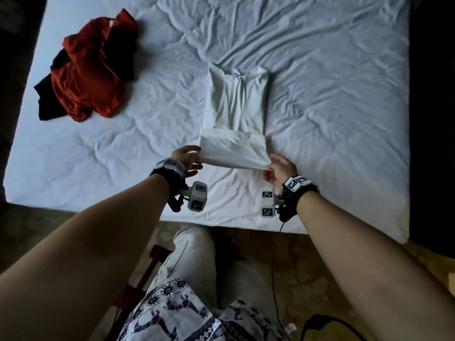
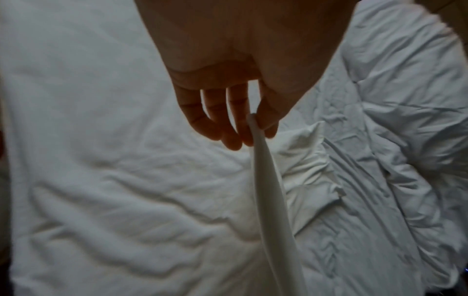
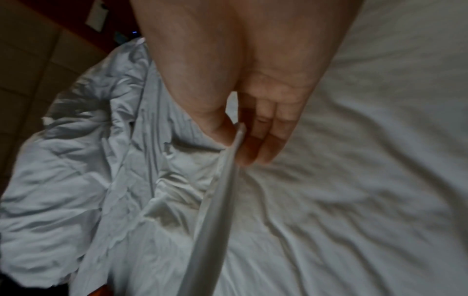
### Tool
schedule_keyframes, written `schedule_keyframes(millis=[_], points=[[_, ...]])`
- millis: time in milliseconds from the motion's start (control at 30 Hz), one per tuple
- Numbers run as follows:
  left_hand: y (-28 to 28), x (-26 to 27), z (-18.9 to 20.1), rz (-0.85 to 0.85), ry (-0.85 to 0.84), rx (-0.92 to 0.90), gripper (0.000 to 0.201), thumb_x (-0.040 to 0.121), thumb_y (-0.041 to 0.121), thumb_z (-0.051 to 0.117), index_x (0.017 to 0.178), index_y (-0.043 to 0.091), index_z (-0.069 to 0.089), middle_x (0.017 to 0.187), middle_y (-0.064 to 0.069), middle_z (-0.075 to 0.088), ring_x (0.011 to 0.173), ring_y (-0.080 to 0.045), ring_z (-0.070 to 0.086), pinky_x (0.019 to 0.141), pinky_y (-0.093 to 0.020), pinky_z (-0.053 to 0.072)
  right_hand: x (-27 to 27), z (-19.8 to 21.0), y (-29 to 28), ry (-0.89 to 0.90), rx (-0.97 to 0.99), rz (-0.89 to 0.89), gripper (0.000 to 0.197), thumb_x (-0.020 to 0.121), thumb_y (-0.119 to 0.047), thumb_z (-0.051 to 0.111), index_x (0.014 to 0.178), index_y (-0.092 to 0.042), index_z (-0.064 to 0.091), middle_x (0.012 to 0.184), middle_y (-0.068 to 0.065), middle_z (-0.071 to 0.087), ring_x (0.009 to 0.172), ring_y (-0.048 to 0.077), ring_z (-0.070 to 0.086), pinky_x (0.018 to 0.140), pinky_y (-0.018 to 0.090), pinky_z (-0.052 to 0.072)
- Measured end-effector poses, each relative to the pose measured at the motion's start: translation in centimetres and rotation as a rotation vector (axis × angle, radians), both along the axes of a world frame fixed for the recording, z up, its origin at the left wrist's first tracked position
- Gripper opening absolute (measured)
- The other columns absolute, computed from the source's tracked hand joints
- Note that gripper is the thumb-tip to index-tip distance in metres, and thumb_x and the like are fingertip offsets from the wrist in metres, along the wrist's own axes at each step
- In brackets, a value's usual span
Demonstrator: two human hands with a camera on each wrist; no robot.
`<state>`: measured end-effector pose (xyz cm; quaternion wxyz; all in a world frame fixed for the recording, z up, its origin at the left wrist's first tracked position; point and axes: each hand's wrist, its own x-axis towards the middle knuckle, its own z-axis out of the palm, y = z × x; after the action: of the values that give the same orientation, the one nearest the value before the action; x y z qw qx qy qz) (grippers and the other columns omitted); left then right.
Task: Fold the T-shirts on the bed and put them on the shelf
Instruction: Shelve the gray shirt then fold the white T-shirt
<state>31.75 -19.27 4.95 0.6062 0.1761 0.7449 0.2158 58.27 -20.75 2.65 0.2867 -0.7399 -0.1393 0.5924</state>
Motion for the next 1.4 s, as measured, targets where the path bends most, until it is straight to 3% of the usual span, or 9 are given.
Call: schedule_keyframes(millis=[133, 233, 333, 467, 667, 867, 1100, 1300, 1400], points=[[2.0, 0.3, 2.1, -0.117, 0.099, 0.115, 0.012, 0.087, 0.008, 0.061, 0.091, 0.016, 0.069, 0.074, -0.003, 0.061, 0.063, -0.014, 0.058, 0.061, -0.024, 0.046, 0.7, 2.0, 2.1, -0.055, 0.096, 0.064, 0.025, 0.089, 0.005, 0.052, 0.084, -0.015, 0.067, 0.073, 0.006, 0.063, 0.058, 0.016, 0.058, 0.059, 0.024, 0.052], [3.8, -0.1, 3.0, -0.327, 0.216, 0.2, 0.027, 0.081, -0.001, 0.063, 0.104, 0.01, 0.07, 0.076, -0.006, 0.064, 0.067, -0.019, 0.058, 0.068, -0.029, 0.051, 1.3, 3.0, 4.0, -0.126, 0.185, 0.174, 0.028, 0.078, 0.008, 0.062, 0.099, -0.008, 0.071, 0.072, 0.004, 0.063, 0.061, 0.015, 0.055, 0.061, 0.023, 0.048], [6.2, -0.3, 3.6, -0.424, 0.387, 0.266, 0.027, 0.078, 0.011, 0.071, 0.103, 0.022, 0.073, 0.083, -0.003, 0.069, 0.073, -0.02, 0.063, 0.074, -0.028, 0.054, 1.6, 3.5, 6.1, -0.258, 0.227, 0.306, 0.039, 0.076, 0.01, 0.062, 0.107, -0.012, 0.071, 0.069, -0.004, 0.06, 0.059, 0.009, 0.053, 0.055, 0.017, 0.046], [10.4, 0.0, 3.2, -0.404, 0.453, 0.332, 0.02, 0.081, 0.016, 0.067, 0.097, 0.023, 0.075, 0.093, -0.011, 0.073, 0.087, -0.032, 0.069, 0.08, -0.039, 0.058, 1.7, 3.4, 10.3, -0.305, 0.252, 0.262, 0.03, 0.077, 0.004, 0.064, 0.102, -0.009, 0.073, 0.066, -0.004, 0.062, 0.063, 0.012, 0.057, 0.067, 0.027, 0.053], [16.9, 0.3, 2.1, -0.393, 0.495, 0.366, 0.021, 0.086, 0.023, 0.064, 0.104, 0.017, 0.072, 0.103, -0.008, 0.071, 0.098, -0.025, 0.065, 0.077, -0.026, 0.046, 1.7, 2.3, 17.0, -0.394, 0.3, 0.276, 0.018, 0.08, -0.013, 0.066, 0.095, -0.017, 0.074, 0.071, 0.0, 0.064, 0.07, 0.018, 0.058, 0.07, 0.032, 0.051], [23.7, 0.8, -0.3, -0.306, 0.485, 0.34, 0.025, 0.087, 0.027, 0.065, 0.109, 0.015, 0.07, 0.101, -0.007, 0.071, 0.095, -0.022, 0.064, 0.072, -0.021, 0.042, 1.6, 0.0, 24.5, -0.537, 0.313, 0.349, 0.025, 0.085, -0.016, 0.062, 0.108, -0.006, 0.07, 0.097, 0.012, 0.07, 0.086, 0.021, 0.059, 0.073, 0.026, 0.043], [30.6, 1.0, -5.5, -0.257, 0.495, 0.278, 0.03, 0.086, 0.035, 0.067, 0.107, 0.014, 0.07, 0.101, -0.007, 0.072, 0.096, -0.024, 0.066, 0.076, -0.024, 0.047, 1.1, -5.3, 30.9, -0.591, 0.269, 0.365, 0.018, 0.086, -0.016, 0.06, 0.093, -0.002, 0.068, 0.081, 0.012, 0.064, 0.077, 0.017, 0.053, 0.065, 0.026, 0.038], [34.0, 1.4, -10.1, -0.235, 0.478, 0.225, 0.033, 0.084, 0.041, 0.068, 0.109, 0.019, 0.069, 0.103, -0.003, 0.071, 0.096, -0.021, 0.066, 0.079, -0.023, 0.049, 1.0, -9.6, 34.4, -0.566, 0.202, 0.373, 0.022, 0.087, -0.016, 0.059, 0.104, -0.007, 0.071, 0.096, 0.009, 0.071, 0.084, 0.014, 0.057, 0.071, 0.021, 0.042], [34.2, 1.9, -11.5, -0.191, 0.472, 0.187, 0.039, 0.085, 0.044, 0.066, 0.114, 0.017, 0.061, 0.102, -0.002, 0.067, 0.096, -0.021, 0.063, 0.077, -0.022, 0.046, 1.0, -10.9, 35.0, -0.479, 0.198, 0.255, 0.028, 0.085, -0.005, 0.059, 0.113, -0.001, 0.065, 0.094, 0.004, 0.064, 0.087, 0.013, 0.057, 0.061, 0.008, 0.041]])
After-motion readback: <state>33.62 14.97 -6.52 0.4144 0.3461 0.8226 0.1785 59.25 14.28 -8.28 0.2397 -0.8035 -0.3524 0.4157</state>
